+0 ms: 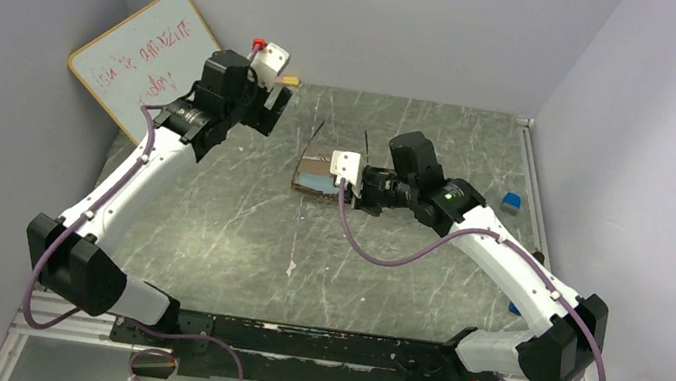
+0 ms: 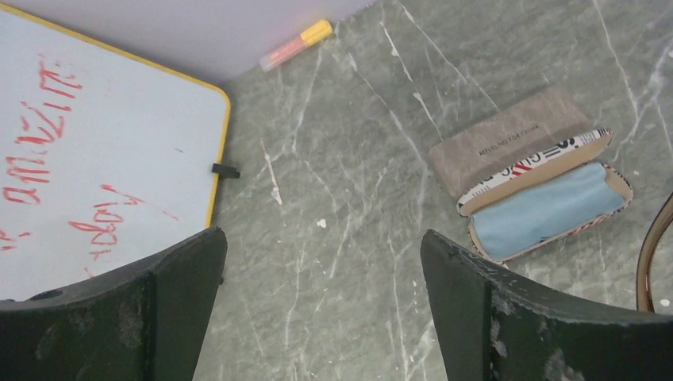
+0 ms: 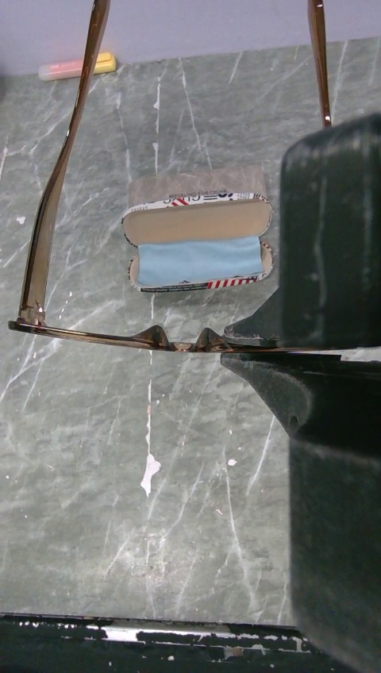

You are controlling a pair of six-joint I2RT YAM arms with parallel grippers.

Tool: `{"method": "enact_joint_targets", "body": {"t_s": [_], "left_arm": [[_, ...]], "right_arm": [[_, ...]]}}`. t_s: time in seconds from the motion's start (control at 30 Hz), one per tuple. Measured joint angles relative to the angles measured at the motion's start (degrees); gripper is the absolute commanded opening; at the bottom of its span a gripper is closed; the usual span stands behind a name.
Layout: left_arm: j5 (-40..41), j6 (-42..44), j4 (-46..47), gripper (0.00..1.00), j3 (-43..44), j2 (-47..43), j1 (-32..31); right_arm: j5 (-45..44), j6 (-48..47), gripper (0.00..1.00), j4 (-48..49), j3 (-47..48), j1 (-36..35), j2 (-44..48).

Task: Organize the sunglasses
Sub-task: Fold the sunglasses.

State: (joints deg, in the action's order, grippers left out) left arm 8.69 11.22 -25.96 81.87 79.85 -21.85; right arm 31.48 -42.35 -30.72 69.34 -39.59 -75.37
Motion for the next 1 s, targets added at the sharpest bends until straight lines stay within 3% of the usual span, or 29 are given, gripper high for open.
{"method": "enact_joint_targets", "body": {"t_s": [0.37, 0.67, 1.0], "left_arm": [[-7.5, 0.6, -0.5, 0.96, -2.6, 5.0, -1.7], [-13.0, 4.8, -1.5, 0.96, -2.6, 5.8, -10.3], [-21.3, 8.9, -4.4, 0.96, -2.6, 6.3, -14.3]], "right_arm": [[0.4, 0.4, 0.00, 0.5, 0.0, 0.0, 0.0], [0.8, 0.4, 0.00, -0.2, 0.0, 0.0, 0.0], [2.2, 0.0, 0.00, -1.6, -0.2, -0.7, 0.0]]}}
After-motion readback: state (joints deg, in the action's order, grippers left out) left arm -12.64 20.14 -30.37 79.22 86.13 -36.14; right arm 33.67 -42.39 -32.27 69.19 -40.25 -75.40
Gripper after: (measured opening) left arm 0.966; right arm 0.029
